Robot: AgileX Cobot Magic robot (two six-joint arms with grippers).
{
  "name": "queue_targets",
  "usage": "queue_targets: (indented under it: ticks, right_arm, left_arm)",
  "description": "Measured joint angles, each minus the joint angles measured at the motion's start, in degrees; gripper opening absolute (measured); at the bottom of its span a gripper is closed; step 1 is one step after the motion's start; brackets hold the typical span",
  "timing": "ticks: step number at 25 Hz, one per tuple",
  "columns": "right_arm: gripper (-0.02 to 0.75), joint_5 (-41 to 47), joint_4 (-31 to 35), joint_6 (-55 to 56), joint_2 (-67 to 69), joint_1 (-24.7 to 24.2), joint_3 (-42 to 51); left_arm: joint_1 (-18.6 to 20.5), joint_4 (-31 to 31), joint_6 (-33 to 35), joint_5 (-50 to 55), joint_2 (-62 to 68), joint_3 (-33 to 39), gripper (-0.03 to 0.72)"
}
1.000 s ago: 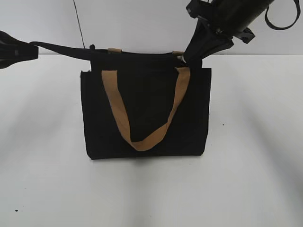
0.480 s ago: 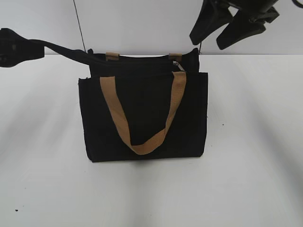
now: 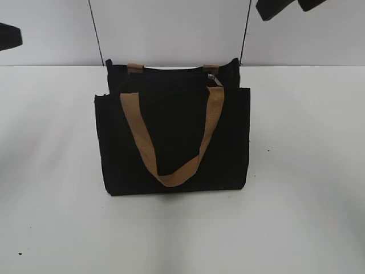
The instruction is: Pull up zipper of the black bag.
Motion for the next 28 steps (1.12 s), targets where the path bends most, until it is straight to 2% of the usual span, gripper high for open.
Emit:
queue_targets:
  ticks: [5, 9, 12, 17, 20, 25, 28]
  right_arm:
    - [0.515, 0.0, -2.94, 1.28, -4.87, 2.41, 2.63]
    - [0.508, 0.0, -3.55, 1.63, -7.87, 2.65, 7.96]
    - [0.505, 0.0, -3.71, 1.78, -9.58, 2.65, 12.24]
    - [0.505, 0.0, -3.77, 1.84, -12.22, 2.65, 18.54]
    - [0.505, 0.0, -3.77, 1.84, -14.25, 2.65, 20.76]
    - [0.505, 0.0, -3.77, 1.88, -17.52, 2.65, 22.61]
    - [0.505, 0.0, -3.77, 1.94, -19.02, 2.65, 22.61]
  left_arm:
    - [0.0, -0.11, -0.15, 12.16, -2.67, 5.6, 0.499]
    - [-1.47, -0.11, -0.15, 17.05, -2.67, 8.32, 0.498]
    - [-6.11, -0.21, -0.15, 20.37, -2.67, 8.47, 0.492]
    - [-16.18, -0.72, -0.15, 25.51, -2.36, 8.47, 0.49]
    - [-19.24, -0.66, -0.15, 27.05, -2.31, 8.47, 0.49]
    - [-19.85, -0.59, 2.77, 30.52, -0.04, 8.47, 0.49]
    - [-19.85, -0.98, 6.98, 32.32, 2.92, 8.47, 0.49]
